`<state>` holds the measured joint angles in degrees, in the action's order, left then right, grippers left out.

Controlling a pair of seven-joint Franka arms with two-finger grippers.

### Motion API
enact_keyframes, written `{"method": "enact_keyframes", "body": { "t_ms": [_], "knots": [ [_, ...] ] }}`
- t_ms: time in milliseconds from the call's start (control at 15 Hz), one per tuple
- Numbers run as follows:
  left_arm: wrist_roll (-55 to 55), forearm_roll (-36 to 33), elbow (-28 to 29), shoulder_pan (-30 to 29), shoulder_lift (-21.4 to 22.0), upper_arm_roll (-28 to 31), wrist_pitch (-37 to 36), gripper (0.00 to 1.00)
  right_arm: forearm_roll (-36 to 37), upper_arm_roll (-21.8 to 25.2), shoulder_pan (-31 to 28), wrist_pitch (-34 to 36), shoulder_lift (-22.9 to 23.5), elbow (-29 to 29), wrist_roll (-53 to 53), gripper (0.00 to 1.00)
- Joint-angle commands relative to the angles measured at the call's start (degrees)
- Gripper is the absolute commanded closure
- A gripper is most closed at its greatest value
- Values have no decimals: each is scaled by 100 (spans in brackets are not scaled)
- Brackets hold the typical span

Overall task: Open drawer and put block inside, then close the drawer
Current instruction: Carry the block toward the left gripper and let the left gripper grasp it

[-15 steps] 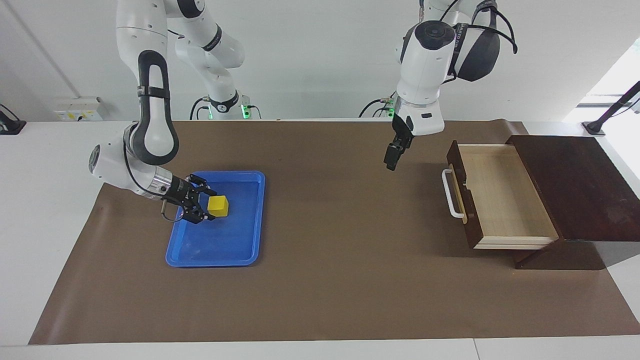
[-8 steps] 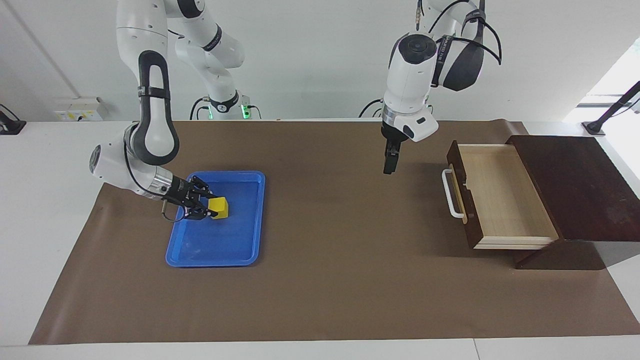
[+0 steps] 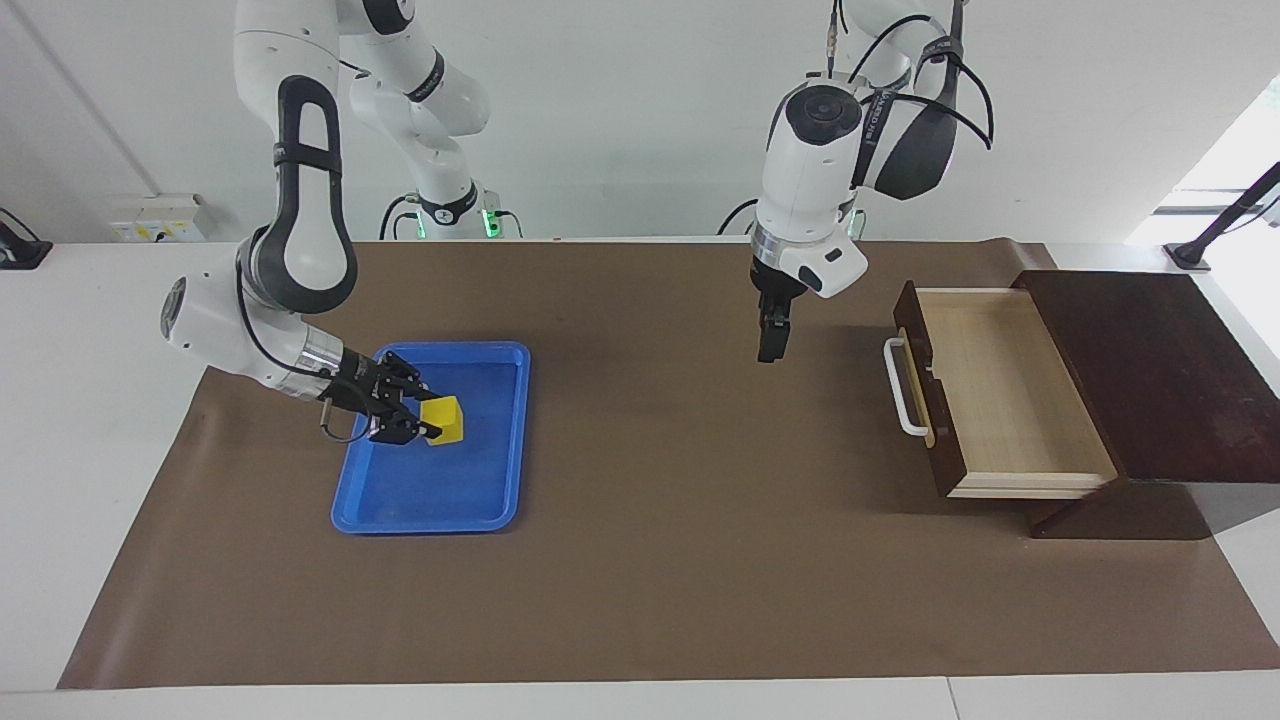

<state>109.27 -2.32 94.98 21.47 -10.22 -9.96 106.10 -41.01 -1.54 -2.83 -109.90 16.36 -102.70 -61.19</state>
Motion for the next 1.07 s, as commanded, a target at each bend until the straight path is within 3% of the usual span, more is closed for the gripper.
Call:
{"method": "enact_keyframes", "body": {
  "t_ms": [0,267,600,1000],
  "knots": [
    [111,100,-173,94,-217,91,-2,0,-56,-31,518,135,34,592,-857,100],
    [366,354,-50,111,-226,82,481,0,-109,-31,1441,-461,78,804,-2053,100],
    [551,653,397,330,-200,82,1490,0,-136,-22,2242,-822,78,716,-2766,100],
    [1321,847,961,454,-68,64,2308,0,-144,-31,2392,-990,61,584,-3022,100]
  ]
}}
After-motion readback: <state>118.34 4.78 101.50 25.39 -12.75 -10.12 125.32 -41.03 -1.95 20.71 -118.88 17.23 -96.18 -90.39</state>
